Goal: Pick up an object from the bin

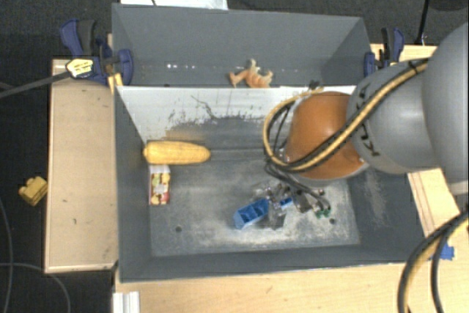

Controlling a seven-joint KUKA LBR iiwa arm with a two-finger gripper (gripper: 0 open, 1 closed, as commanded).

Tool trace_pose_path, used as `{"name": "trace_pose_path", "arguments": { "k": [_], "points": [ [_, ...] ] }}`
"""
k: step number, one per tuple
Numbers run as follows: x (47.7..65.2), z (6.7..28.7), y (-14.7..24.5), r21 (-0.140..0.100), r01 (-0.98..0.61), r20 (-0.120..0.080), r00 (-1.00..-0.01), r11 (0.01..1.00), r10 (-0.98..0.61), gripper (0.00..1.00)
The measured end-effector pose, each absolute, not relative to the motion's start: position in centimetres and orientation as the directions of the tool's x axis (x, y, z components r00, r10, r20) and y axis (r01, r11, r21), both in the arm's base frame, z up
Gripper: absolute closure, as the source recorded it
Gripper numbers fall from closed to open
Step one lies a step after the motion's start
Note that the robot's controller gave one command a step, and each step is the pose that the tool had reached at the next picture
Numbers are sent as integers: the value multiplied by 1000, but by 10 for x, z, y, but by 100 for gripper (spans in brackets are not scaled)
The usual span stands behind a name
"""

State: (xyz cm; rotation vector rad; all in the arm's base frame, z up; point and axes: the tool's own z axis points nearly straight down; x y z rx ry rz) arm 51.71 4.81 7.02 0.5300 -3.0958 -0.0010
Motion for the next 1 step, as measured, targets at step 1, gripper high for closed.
{"name": "trace_pose_path", "arguments": {
  "k": [1],
  "points": [
    [517,264,27,-4,-375,-11,-927,927,-375,100]
  ]
}}
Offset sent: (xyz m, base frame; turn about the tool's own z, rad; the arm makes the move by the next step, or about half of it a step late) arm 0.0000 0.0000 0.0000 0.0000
